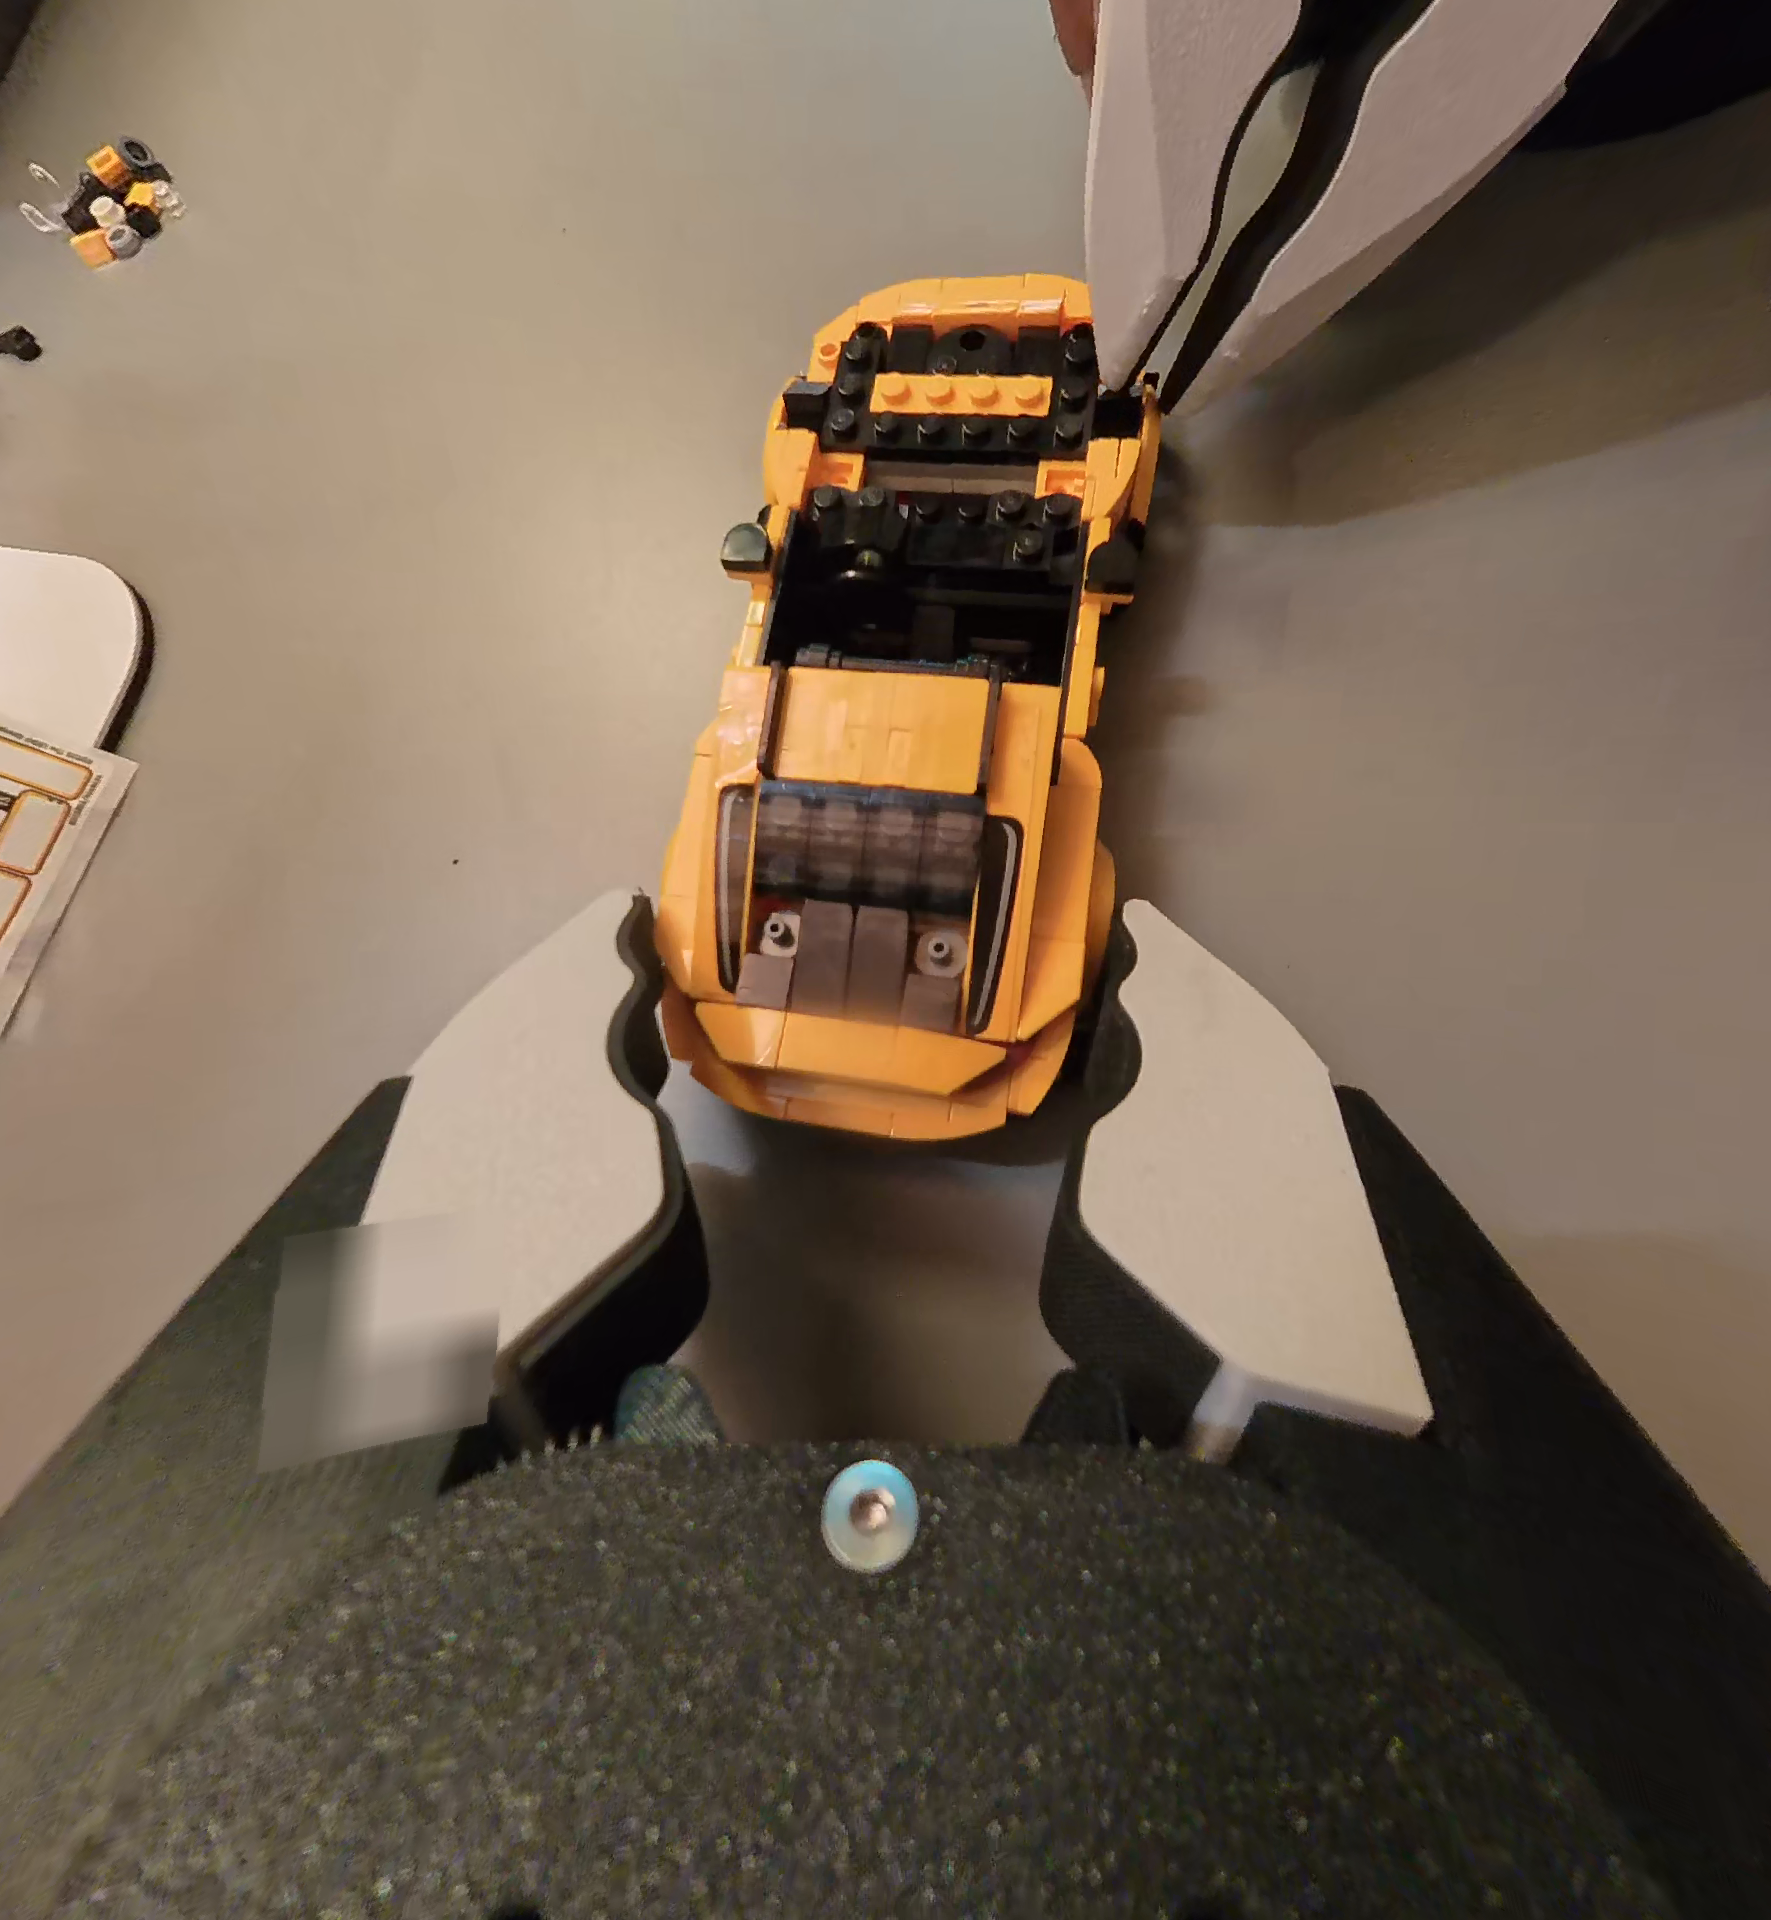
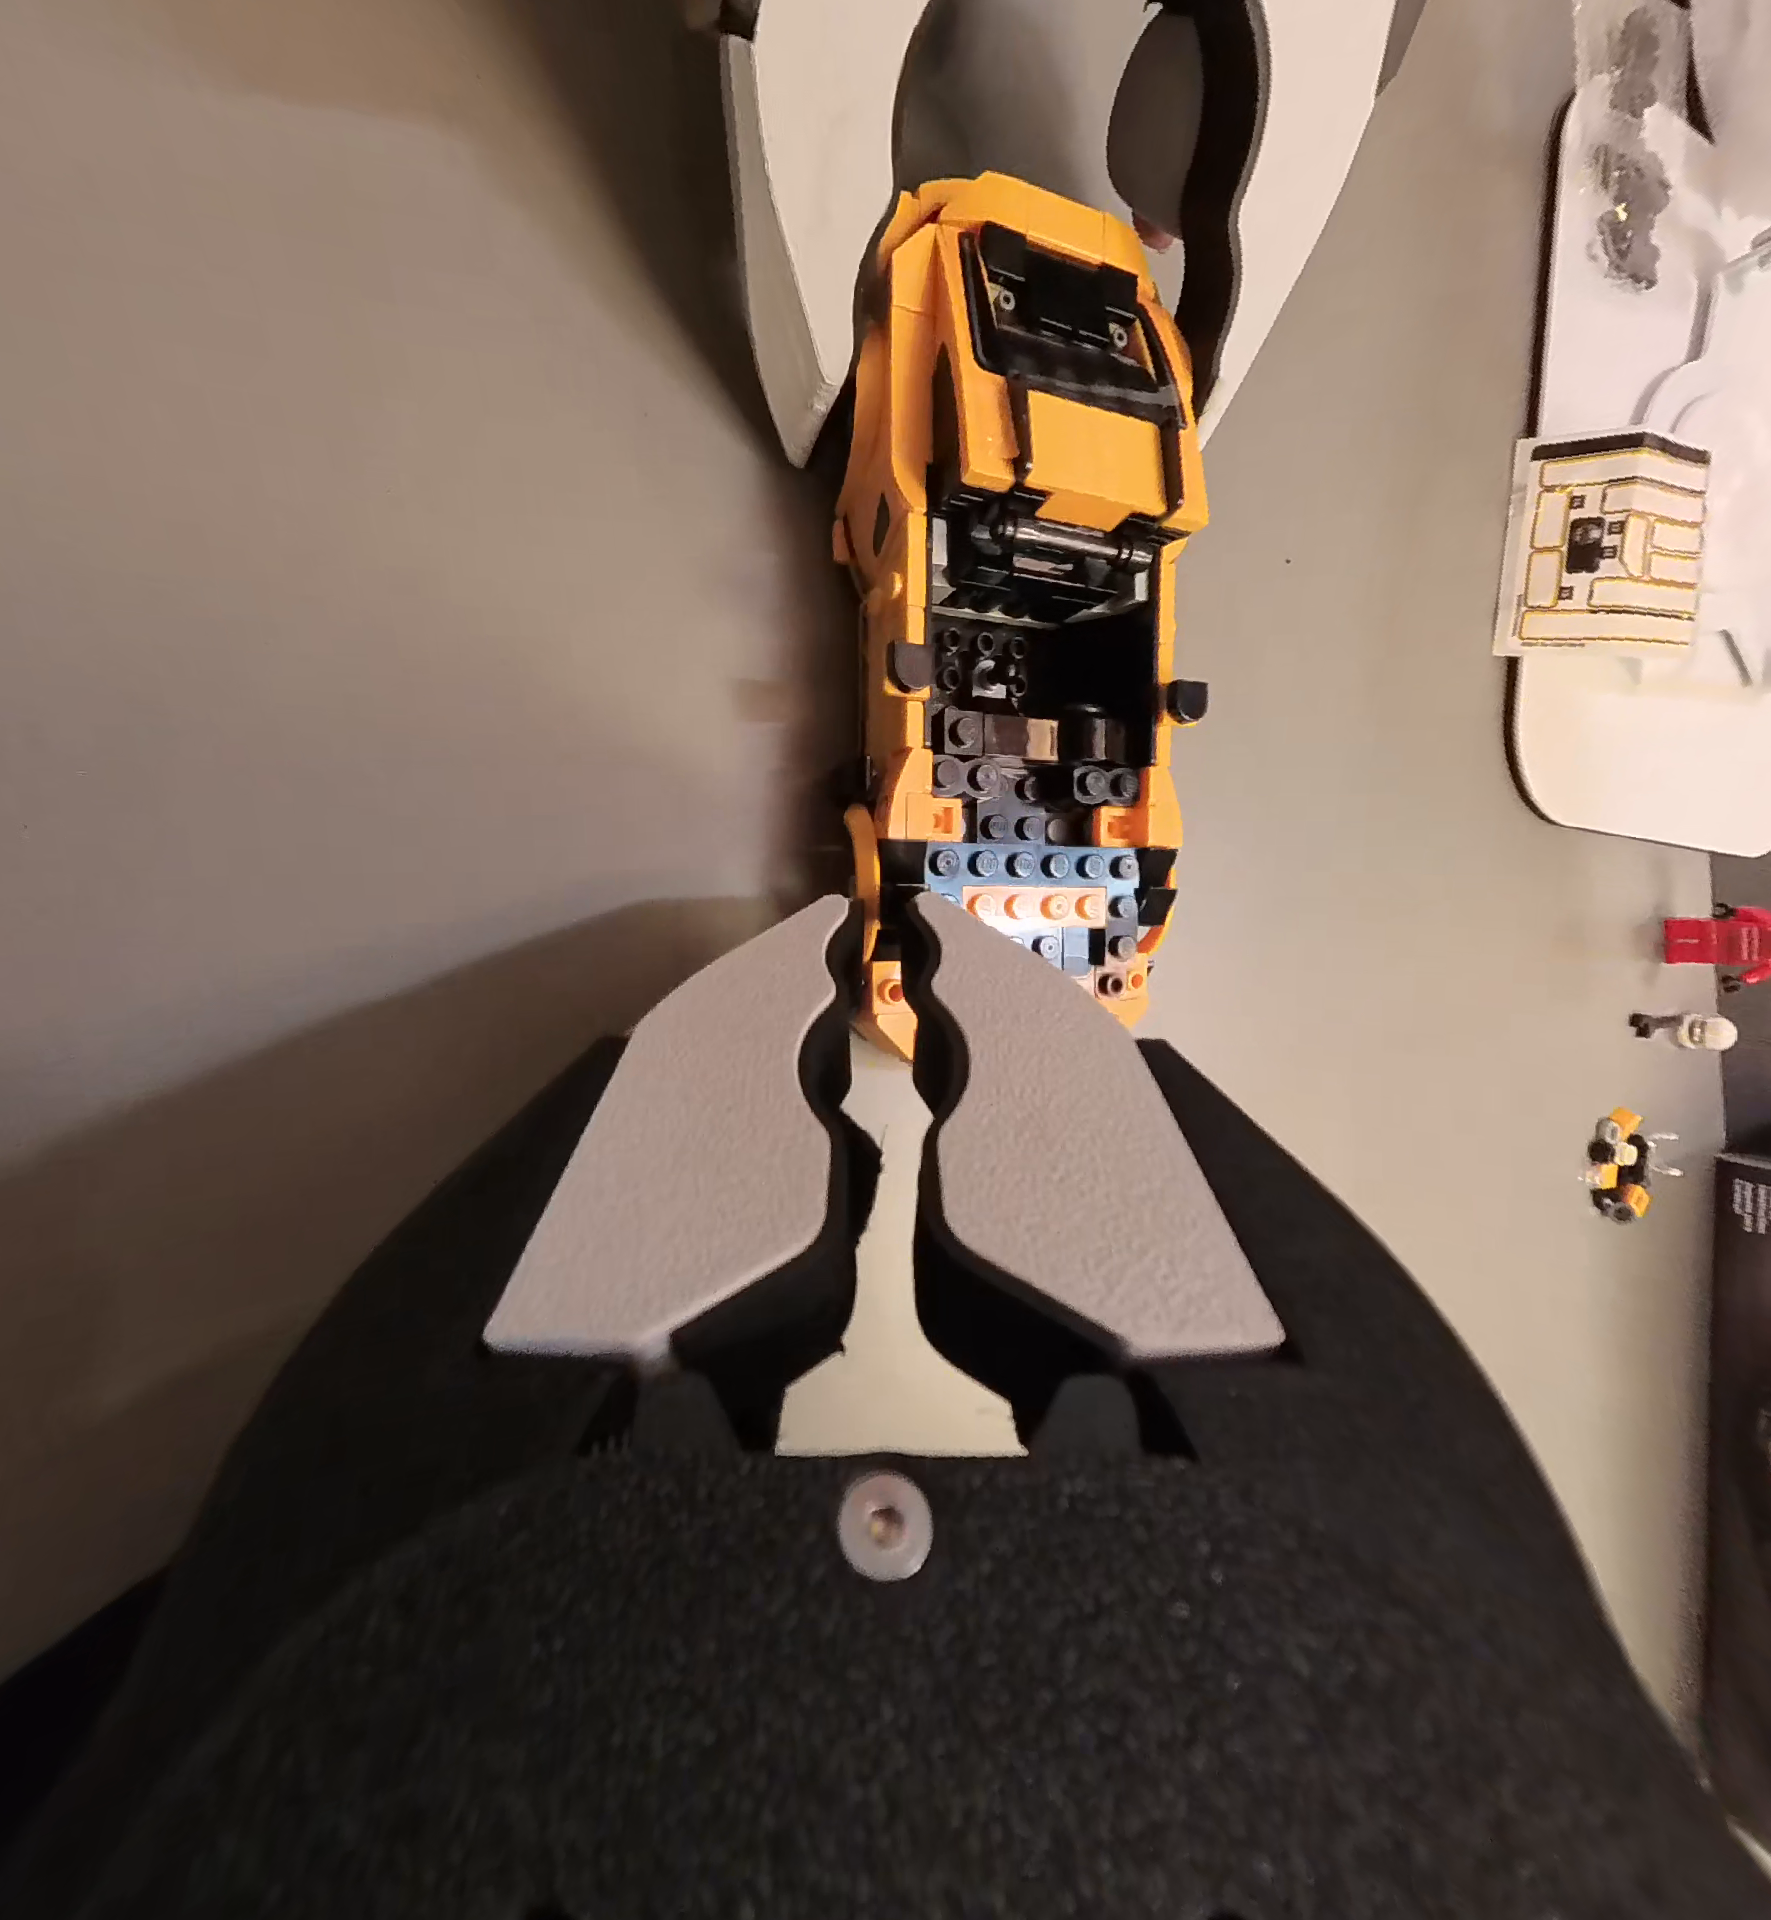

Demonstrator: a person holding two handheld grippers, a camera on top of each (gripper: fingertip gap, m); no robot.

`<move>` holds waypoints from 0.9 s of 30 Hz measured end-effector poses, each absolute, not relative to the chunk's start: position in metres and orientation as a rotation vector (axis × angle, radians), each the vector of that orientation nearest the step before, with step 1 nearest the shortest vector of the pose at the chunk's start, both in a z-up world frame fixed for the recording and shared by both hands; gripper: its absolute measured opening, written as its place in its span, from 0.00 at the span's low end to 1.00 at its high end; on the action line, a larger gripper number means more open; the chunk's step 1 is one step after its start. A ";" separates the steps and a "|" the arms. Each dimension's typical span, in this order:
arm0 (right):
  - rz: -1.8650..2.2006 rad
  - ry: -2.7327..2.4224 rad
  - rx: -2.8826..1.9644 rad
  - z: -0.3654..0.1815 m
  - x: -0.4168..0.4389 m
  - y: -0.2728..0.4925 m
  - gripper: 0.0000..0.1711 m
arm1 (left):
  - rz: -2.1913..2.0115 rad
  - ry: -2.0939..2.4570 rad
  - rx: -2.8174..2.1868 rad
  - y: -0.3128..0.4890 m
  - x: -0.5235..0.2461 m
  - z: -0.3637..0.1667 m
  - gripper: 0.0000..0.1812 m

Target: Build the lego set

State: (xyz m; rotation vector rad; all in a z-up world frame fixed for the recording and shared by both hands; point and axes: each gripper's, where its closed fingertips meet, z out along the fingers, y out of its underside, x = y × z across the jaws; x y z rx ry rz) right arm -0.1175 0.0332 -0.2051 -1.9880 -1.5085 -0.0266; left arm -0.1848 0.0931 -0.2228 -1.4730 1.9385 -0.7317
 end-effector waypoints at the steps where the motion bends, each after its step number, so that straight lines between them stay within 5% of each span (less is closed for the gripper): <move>1: -0.033 -1.520 -1.988 -0.205 -0.118 0.033 0.03 | -0.732 1.937 -1.473 0.093 -0.185 -0.223 0.44; 27: 0.029 -1.447 -2.064 -0.205 -0.119 0.034 0.07 | -0.737 1.921 -1.482 0.095 -0.183 -0.223 0.44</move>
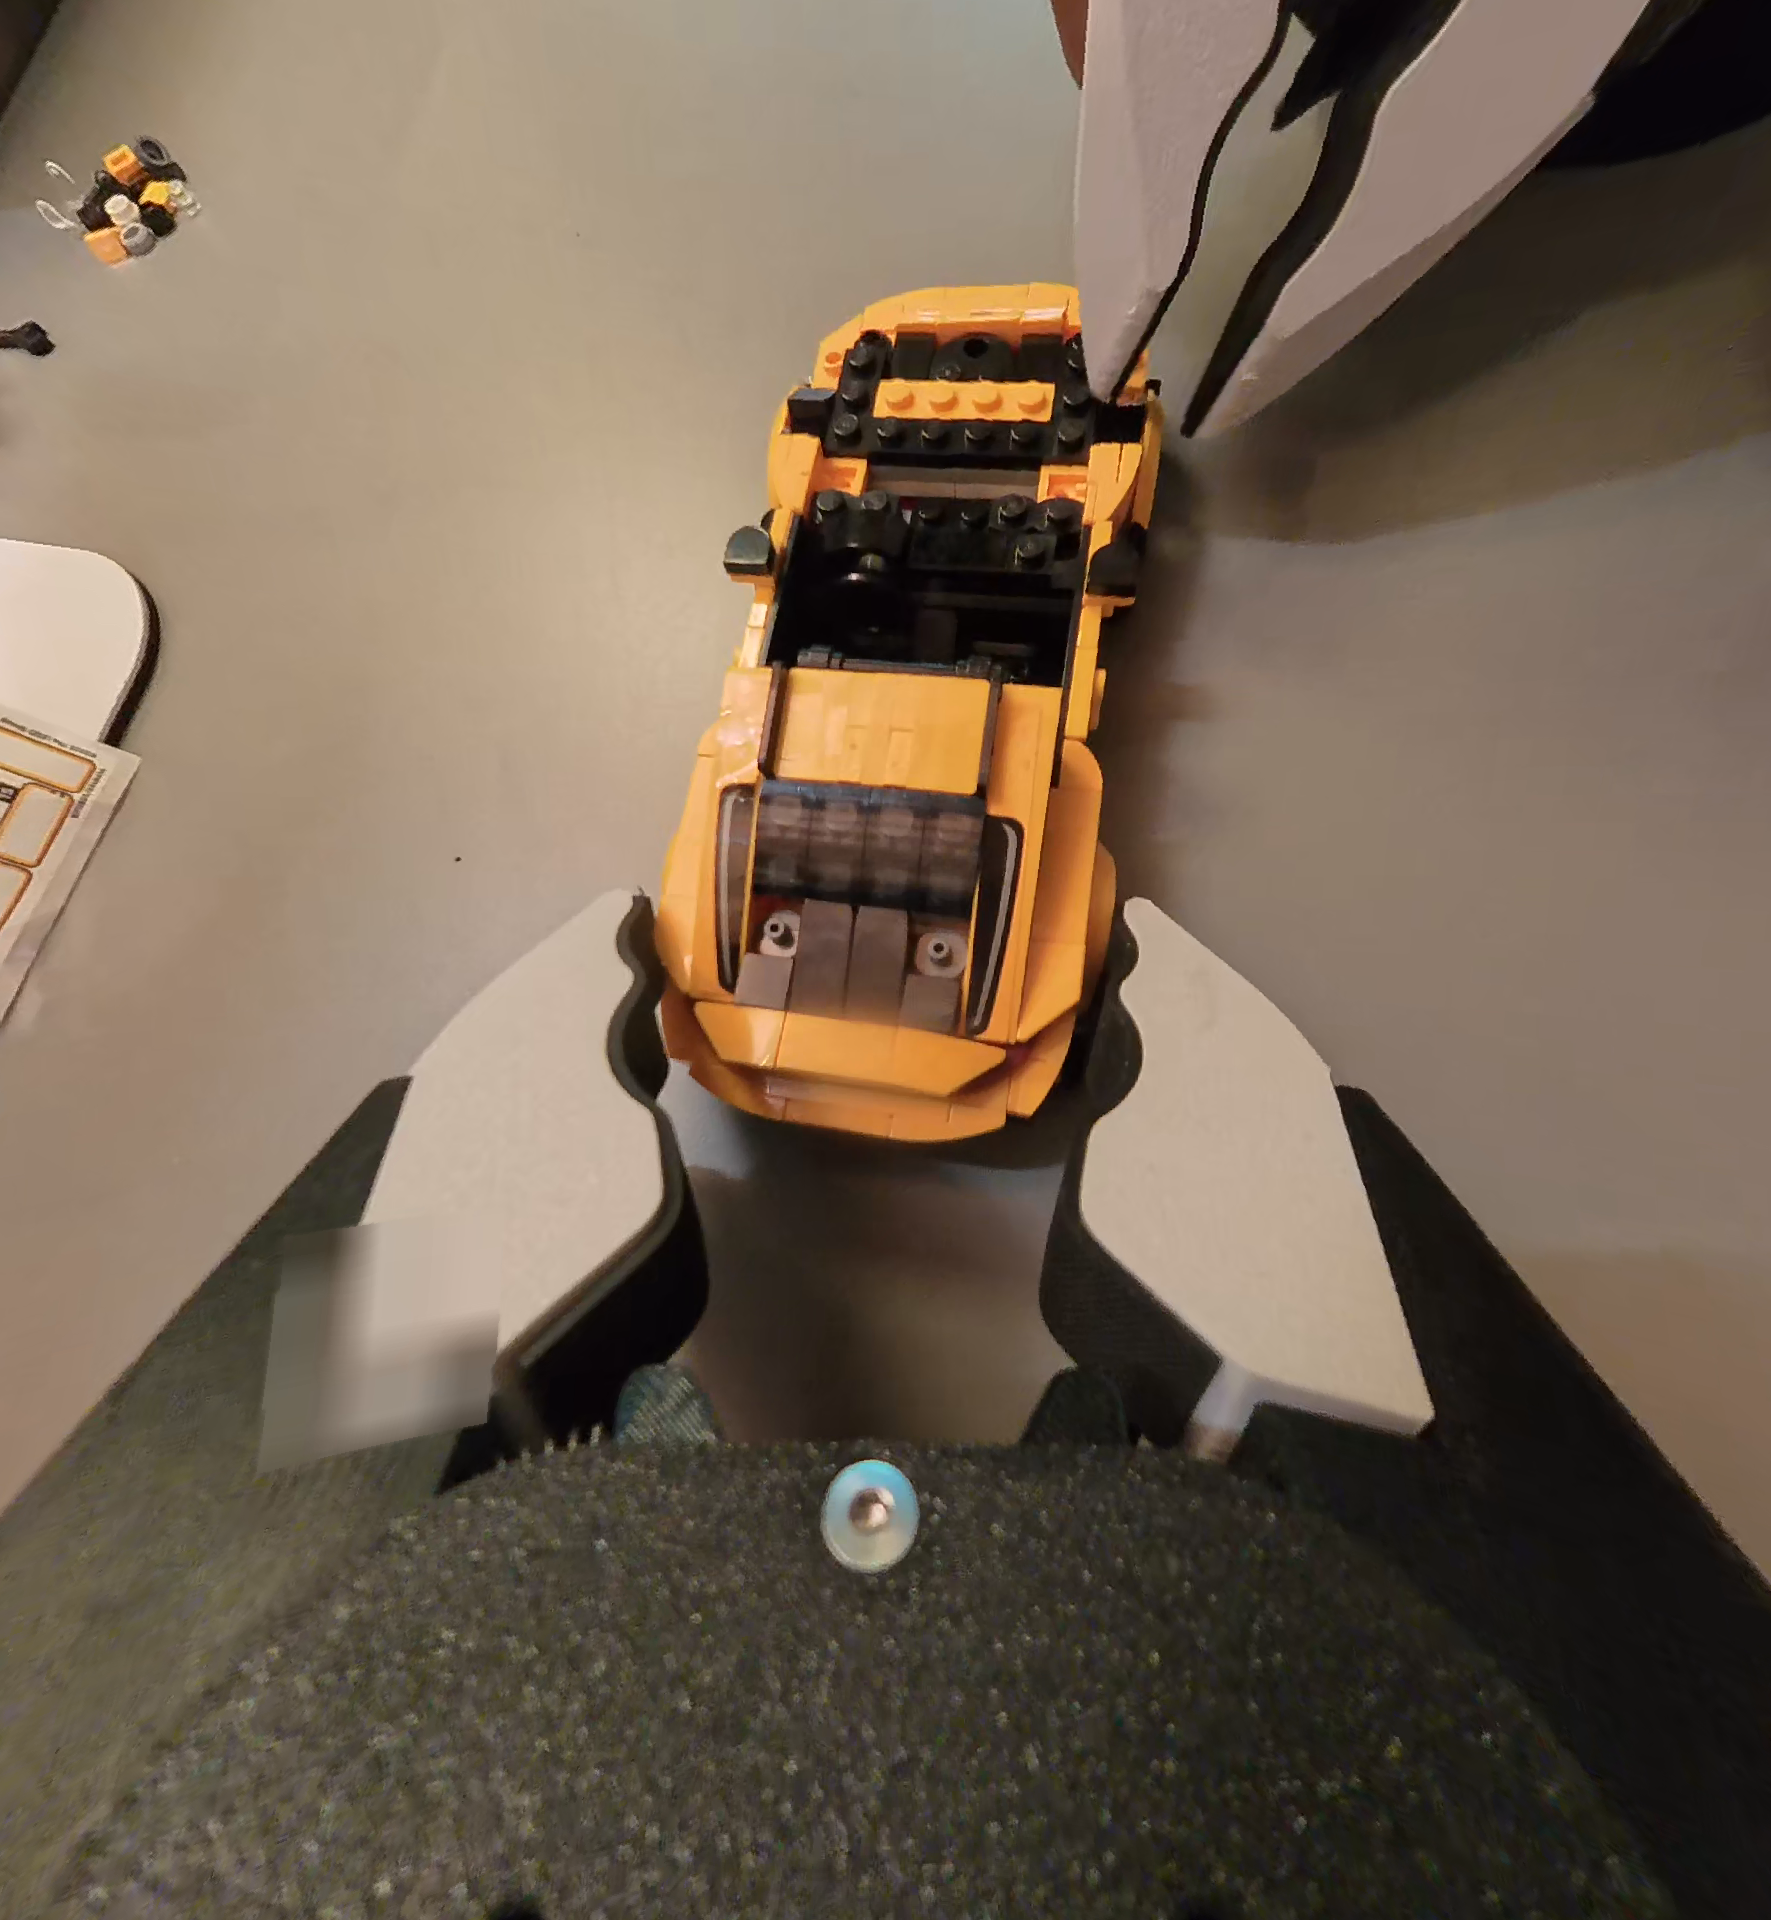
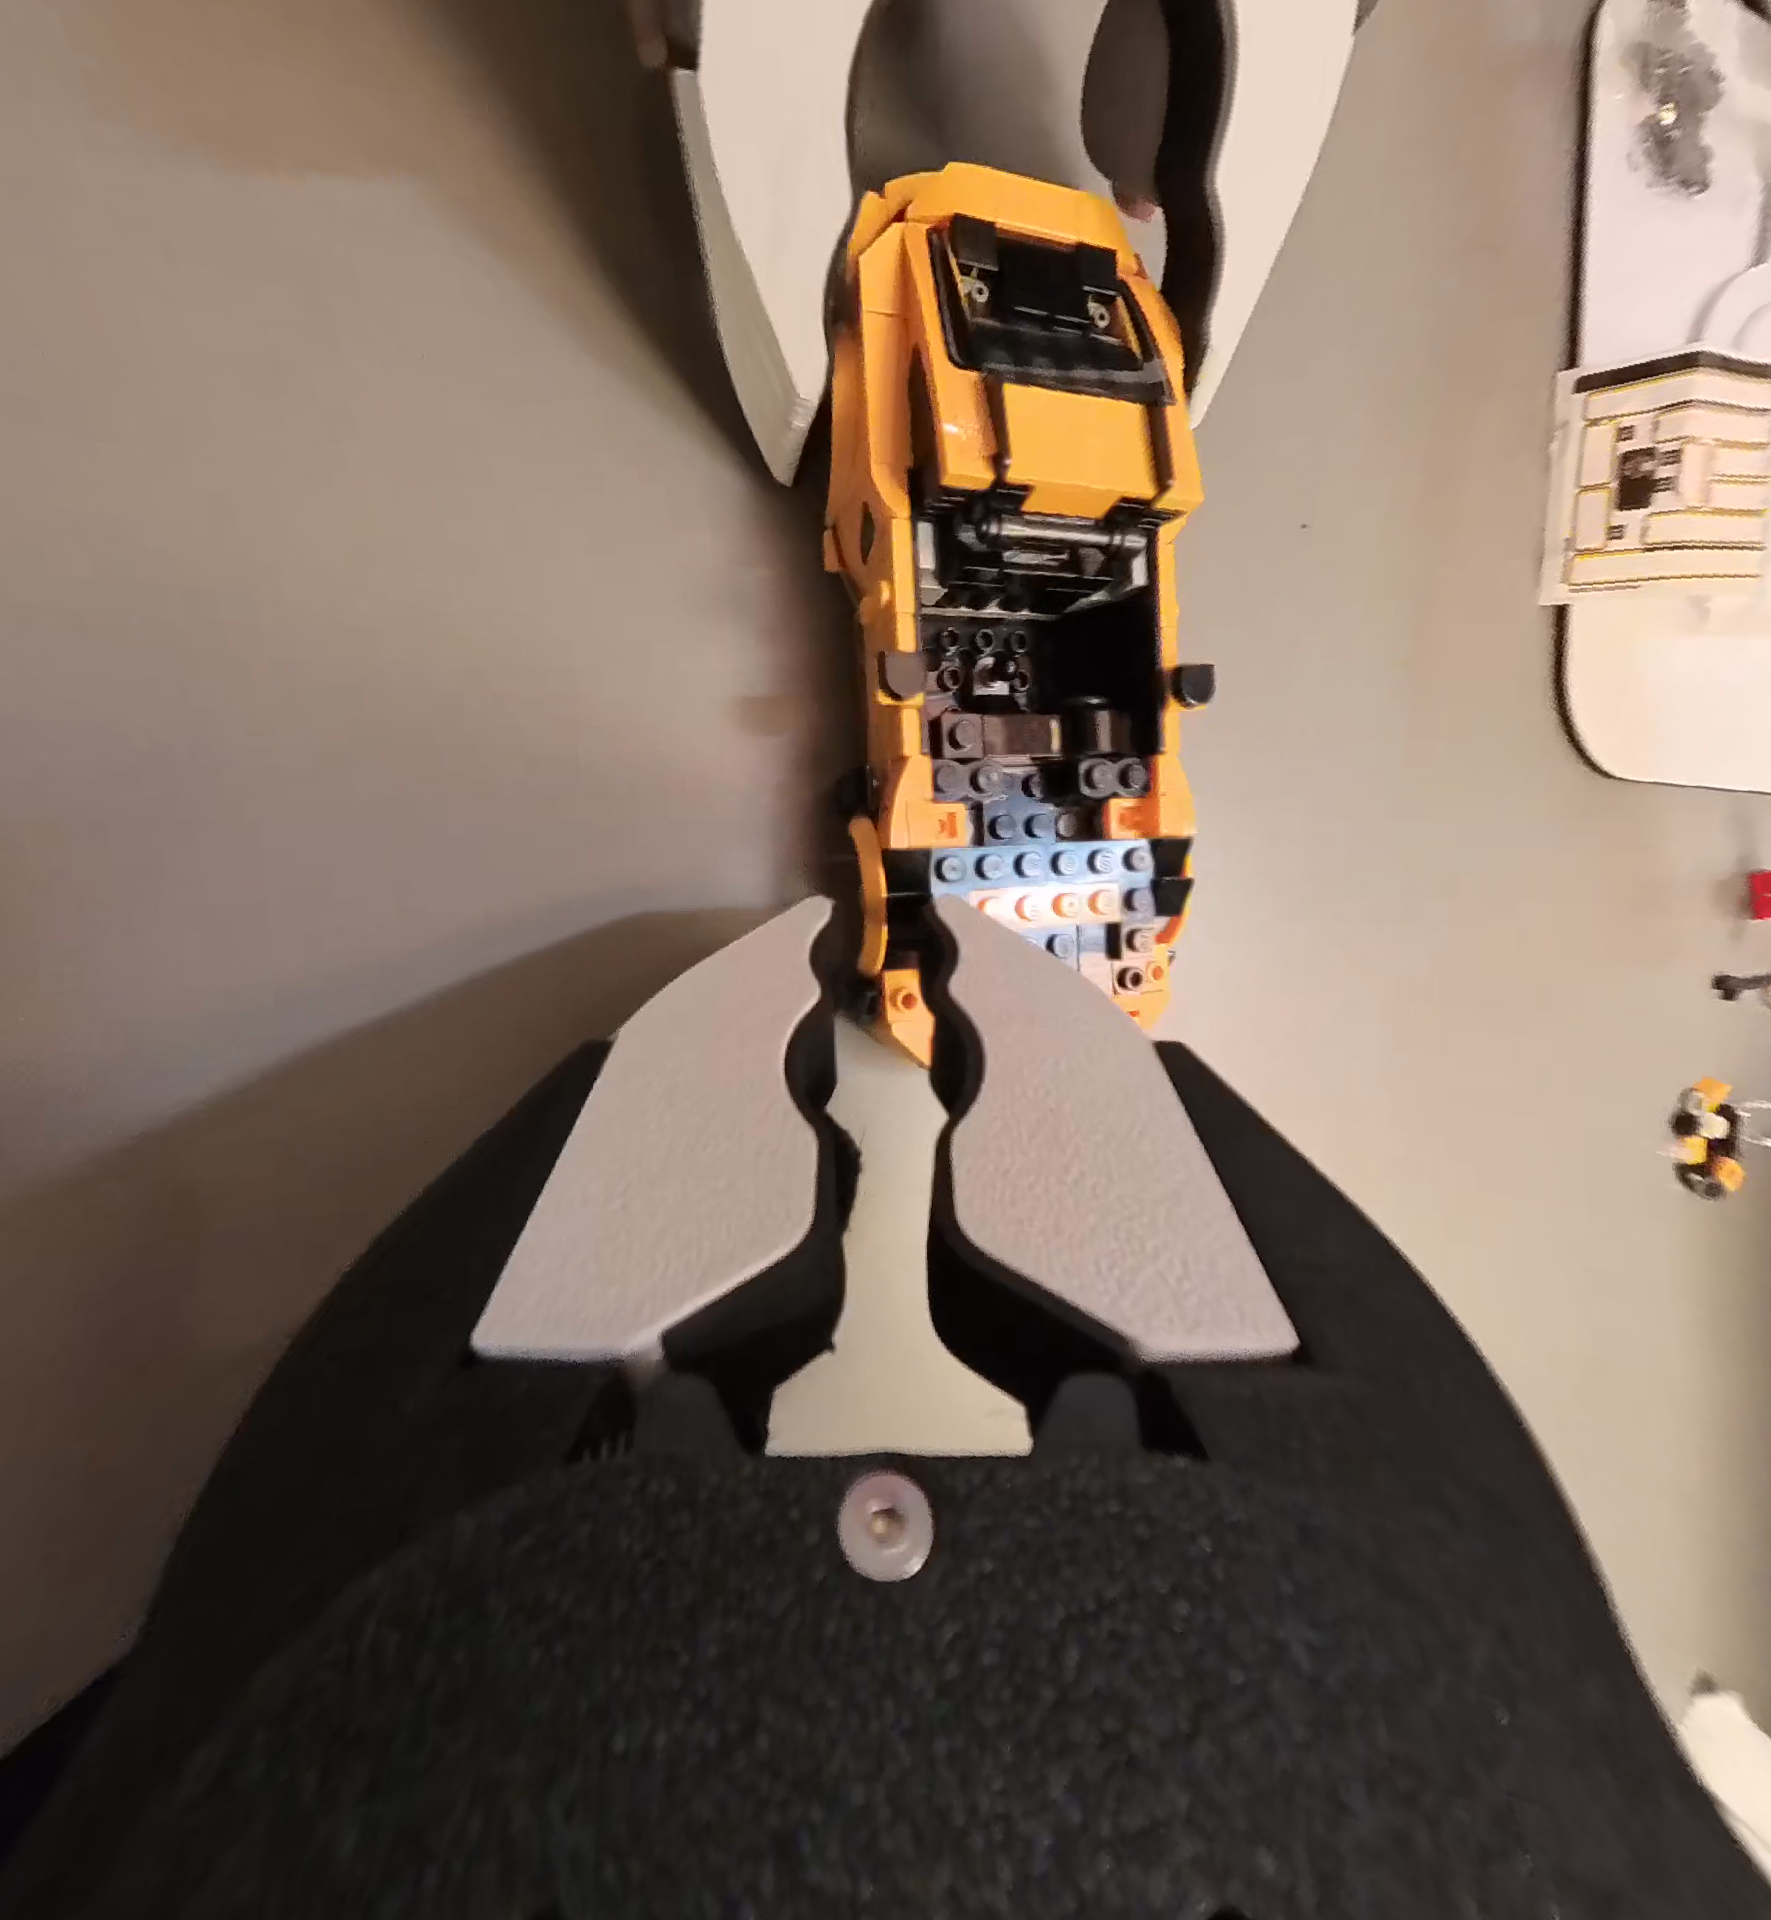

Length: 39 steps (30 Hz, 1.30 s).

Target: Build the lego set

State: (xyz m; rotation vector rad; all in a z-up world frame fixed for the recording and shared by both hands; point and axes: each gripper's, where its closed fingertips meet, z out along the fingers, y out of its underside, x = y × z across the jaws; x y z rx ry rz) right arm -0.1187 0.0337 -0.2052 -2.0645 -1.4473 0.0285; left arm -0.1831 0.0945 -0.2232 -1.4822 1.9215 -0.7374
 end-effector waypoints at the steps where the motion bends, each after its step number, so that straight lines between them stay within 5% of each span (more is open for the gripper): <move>1: -0.005 -1.445 -2.056 -0.205 -0.118 0.035 0.06 | -0.736 1.919 -1.486 0.095 -0.183 -0.223 0.44; 12: -0.448 -1.426 -1.841 -0.206 -0.114 0.041 0.06 | -0.720 1.888 -1.519 0.095 -0.181 -0.224 0.44; 33: -0.286 -1.296 -1.905 -0.205 -0.115 0.039 0.06 | -0.746 1.905 -1.486 0.095 -0.179 -0.224 0.44; 39: 0.303 -1.226 -2.110 -0.191 -0.097 0.037 0.40 | -0.792 2.004 -1.354 0.091 -0.178 -0.223 0.44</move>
